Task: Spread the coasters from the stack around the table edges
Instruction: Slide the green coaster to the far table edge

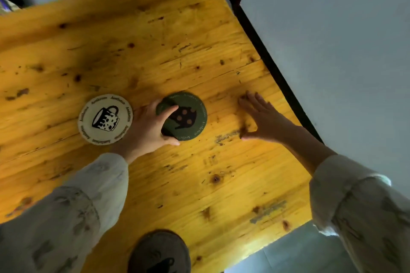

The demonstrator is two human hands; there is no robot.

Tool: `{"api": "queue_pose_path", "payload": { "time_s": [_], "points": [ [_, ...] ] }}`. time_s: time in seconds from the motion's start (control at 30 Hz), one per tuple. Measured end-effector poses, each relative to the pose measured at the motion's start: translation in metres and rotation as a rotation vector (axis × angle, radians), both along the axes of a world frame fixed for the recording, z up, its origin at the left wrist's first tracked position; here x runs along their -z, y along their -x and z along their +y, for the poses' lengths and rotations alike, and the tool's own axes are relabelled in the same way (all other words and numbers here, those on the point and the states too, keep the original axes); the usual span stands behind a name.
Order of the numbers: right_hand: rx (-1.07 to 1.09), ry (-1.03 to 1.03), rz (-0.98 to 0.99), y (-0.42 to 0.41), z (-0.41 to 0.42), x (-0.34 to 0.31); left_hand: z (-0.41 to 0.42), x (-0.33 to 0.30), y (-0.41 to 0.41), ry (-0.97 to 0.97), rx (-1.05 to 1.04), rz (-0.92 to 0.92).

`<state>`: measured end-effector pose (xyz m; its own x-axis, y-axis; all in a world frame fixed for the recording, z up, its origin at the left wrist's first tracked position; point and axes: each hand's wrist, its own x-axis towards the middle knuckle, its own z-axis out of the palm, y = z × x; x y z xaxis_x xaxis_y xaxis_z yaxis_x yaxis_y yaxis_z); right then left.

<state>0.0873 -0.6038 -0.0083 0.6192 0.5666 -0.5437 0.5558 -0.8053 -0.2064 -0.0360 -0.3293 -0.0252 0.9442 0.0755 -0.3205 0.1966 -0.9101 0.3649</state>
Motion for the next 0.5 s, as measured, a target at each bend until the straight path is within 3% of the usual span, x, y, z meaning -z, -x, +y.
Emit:
{"api": "queue_pose_path", "payload": {
  "time_s": [0.17, 0.5],
  "points": [
    [-0.037, 0.029, -0.007, -0.005, -0.002, -0.002, -0.044, 0.008, -0.021, -0.023, -0.237, -0.057],
    [-0.045, 0.028, -0.012, -0.004, -0.002, -0.002, -0.082, 0.009, -0.098, -0.03, -0.215, -0.107]
  ]
}}
